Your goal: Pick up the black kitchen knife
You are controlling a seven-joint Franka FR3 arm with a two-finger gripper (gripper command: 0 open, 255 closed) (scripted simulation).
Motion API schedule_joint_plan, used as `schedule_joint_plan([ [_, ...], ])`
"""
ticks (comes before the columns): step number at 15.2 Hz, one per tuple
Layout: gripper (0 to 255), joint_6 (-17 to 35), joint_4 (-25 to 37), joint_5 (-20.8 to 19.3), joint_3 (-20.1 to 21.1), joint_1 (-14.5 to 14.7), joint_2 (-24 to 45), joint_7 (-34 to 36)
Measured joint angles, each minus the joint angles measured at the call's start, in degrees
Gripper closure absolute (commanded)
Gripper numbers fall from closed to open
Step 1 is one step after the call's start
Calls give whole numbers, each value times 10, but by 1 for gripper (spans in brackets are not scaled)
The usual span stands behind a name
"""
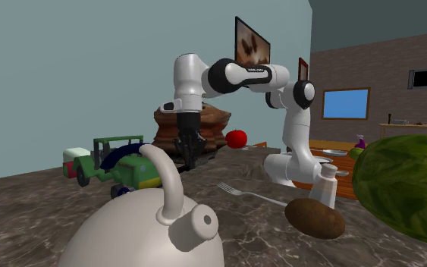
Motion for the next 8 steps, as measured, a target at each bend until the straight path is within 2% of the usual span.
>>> schedule_joint_plan([
  [8, 255, -59, 67, 2, 0, 1, 9, 3],
])
